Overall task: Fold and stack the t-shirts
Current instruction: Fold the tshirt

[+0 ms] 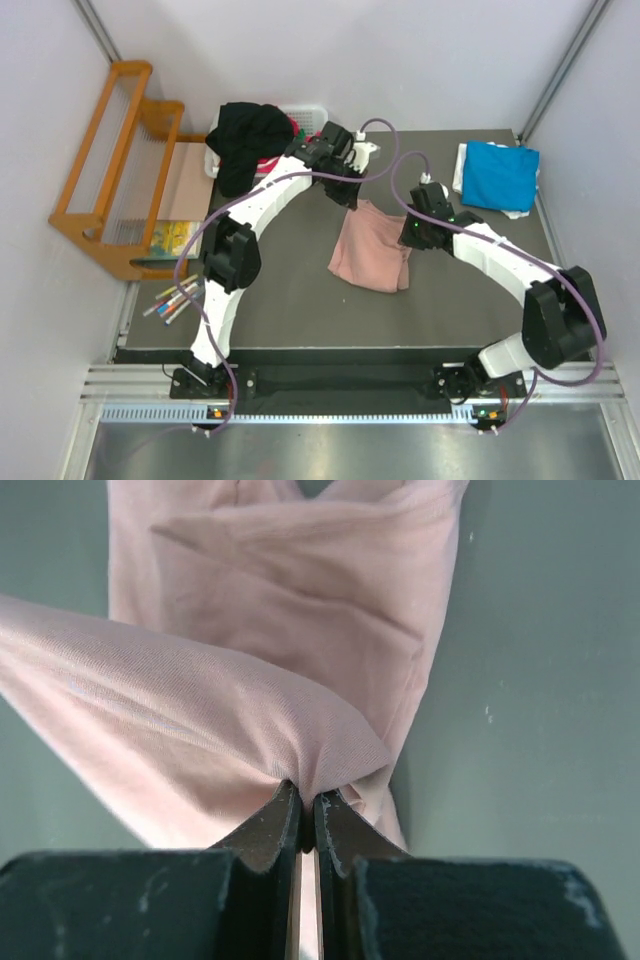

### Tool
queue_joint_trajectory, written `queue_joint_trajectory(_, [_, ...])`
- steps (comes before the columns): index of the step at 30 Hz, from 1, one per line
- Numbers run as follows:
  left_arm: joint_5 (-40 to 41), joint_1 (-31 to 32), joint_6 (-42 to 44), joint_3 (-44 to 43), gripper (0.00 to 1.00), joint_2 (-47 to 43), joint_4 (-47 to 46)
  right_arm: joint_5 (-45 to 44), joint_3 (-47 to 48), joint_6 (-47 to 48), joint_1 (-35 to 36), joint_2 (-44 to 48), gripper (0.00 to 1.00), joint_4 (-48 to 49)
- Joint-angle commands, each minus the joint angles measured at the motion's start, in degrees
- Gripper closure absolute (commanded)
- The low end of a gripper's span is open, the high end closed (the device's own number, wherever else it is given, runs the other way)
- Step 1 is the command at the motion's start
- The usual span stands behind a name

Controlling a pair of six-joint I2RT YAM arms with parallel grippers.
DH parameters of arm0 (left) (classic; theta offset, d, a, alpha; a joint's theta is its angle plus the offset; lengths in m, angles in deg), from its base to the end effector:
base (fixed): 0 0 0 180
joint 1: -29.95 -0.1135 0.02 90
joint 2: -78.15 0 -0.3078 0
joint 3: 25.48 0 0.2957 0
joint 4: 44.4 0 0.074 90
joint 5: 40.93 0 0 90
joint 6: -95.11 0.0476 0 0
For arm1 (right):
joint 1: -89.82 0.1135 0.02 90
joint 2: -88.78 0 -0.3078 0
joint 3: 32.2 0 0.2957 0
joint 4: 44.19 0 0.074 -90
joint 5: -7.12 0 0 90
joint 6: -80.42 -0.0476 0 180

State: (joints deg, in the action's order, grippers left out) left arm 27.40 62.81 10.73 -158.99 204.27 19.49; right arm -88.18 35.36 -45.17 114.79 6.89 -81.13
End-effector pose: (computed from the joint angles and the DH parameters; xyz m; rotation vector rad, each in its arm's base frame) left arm 0.4608 -0.3186 0.3016 0.9920 2.3905 -0.6637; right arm 0.3092 0.1391 0.2503 0.2709 2.4772 0.3420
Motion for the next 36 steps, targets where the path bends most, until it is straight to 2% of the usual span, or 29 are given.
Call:
queue_joint_trajectory(1, [4.97,-0.61,-0.27,-5.46,1.0,3.33,-3.14,-0.23,3.64,3.25,-2.64,-3.36,1.0,4.84])
queue_joint_trajectory(5, [6.29,-0.61,-0.18,-6.43,1.0,6.58,-3.32,0.2,4.61,4.13,-4.84,-5.03,1.0,7.47])
queue_joint_trajectory(12, [7.17,-0.61,-0.44,-6.43,1.0,9.05,-5.6,4.23,8.92,5.36,-7.92,-13.81,1.0,9.85])
queue_joint_trajectory(18, [8.48,-0.61,0.26,-4.77,1.0,9.75,-6.83,5.12,9.97,6.15,-7.92,-19.35,1.0,9.94])
queue_joint_trajectory(19, [9.18,-0.69,0.43,-4.59,1.0,9.67,-7.09,5.04,10.15,6.41,-7.92,-19.88,0.98,9.85])
queue_joint_trajectory(22, [10.5,-0.87,-0.18,-4.5,1.0,10.28,-8.32,5.12,10.41,6.68,-8.09,-21.29,0.64,9.77])
queue_joint_trajectory(24, [11.47,-1.05,-0.61,-4.94,0.98,10.72,-9.03,4.52,11.02,6.94,-8.01,-22.08,0.54,9.5])
queue_joint_trajectory(25, [12.52,-1.05,-0.62,-5.03,0.81,11.07,-9.2,4.16,11.46,7.03,-8.1,-22.26,0.43,8.98])
queue_joint_trajectory(26, [12.97,-1.13,-0.53,-5.03,0.7,11.16,-9.47,3.81,11.9,7.2,-8.1,-22.26,0.4,8.71])
queue_joint_trajectory(28, [14.37,-1.13,-0.62,-5.12,0.56,11.16,-10.0,2.75,13.4,7.64,-8.18,-22.44,0.31,8.27])
queue_joint_trajectory(29, [14.72,-1.31,-0.62,-5.2,0.44,11.07,-10.08,2.14,14.19,7.82,-8.27,-22.61,0.29,7.05])
queue_joint_trajectory(32, [15.34,-1.92,-0.53,-4.94,0.27,10.28,-9.65,0.91,16.47,8.52,-8.71,-22.96,0.27,5.82])
queue_joint_trajectory(36, [15.08,-2.54,0.43,-1.71,0.18,6.51,-8.77,1.08,19.46,9.22,-10.02,-24.45,0.25,4.06])
